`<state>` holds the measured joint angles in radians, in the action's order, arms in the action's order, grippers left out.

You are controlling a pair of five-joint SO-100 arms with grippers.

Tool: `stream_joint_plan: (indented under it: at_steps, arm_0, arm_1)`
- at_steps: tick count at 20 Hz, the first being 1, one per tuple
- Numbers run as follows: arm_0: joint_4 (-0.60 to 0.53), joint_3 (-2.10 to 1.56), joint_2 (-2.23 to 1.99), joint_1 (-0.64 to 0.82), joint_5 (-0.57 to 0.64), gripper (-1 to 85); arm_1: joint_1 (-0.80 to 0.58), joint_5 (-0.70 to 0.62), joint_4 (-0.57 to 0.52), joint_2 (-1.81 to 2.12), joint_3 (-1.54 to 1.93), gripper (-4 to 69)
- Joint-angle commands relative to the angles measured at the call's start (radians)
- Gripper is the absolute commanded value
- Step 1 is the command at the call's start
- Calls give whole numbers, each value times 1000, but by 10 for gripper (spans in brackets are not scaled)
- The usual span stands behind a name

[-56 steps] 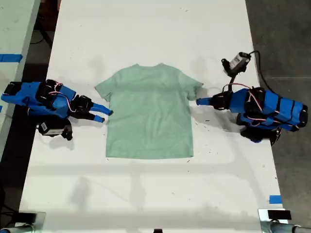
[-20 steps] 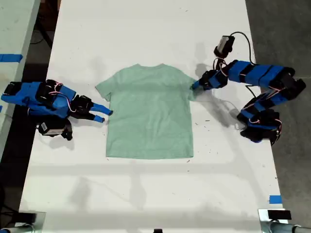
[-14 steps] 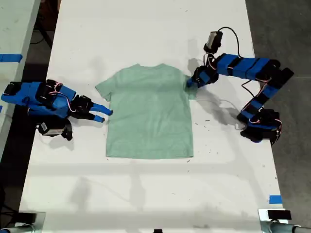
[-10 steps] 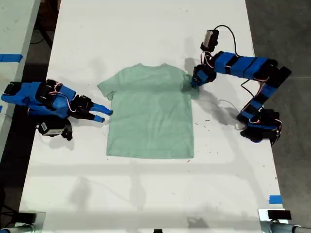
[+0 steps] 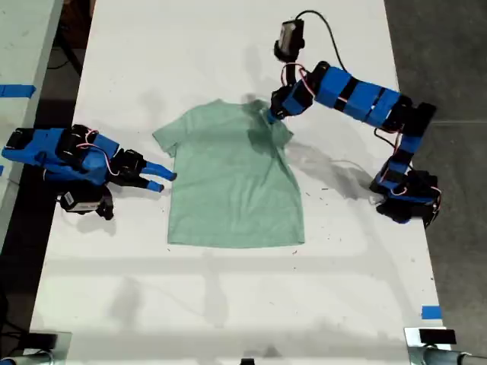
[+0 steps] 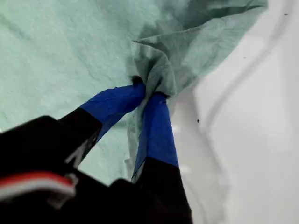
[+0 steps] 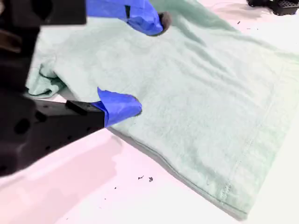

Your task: Fold t shirt

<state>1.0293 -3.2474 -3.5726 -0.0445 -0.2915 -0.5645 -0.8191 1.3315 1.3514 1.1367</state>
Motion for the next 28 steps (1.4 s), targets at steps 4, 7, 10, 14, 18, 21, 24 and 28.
stream_joint_plan:
  at_steps: [4,7,10,14,18,21,24,28]
  arm_0:
    - [-9,-43,-6,-8,-8,242]
    - [-9,-43,-6,-8,-8,242]
    - [-9,-43,-6,-8,-8,242]
    - [-9,-43,-6,-8,-8,242]
    - [-9,-43,-6,-8,-8,242]
    - [-9,-43,-6,-8,-8,242]
    - [-9,-43,-6,-8,-8,242]
    - [-9,-43,-6,-8,-8,242]
  arm_1:
    - [140,-78,-84,-233,-216,168]
    - [152,-103,-46,-179,-201,236]
    - [127,-84,40,-17,-150,232]
    - [14,9,218,351,133,208]
    - [-25,109,-20,927,848,137]
    - [-12,209,-264,1255,1376,22]
    - [-6,264,-356,1568,1749,22]
    - [-72,169,-41,2164,1956,20]
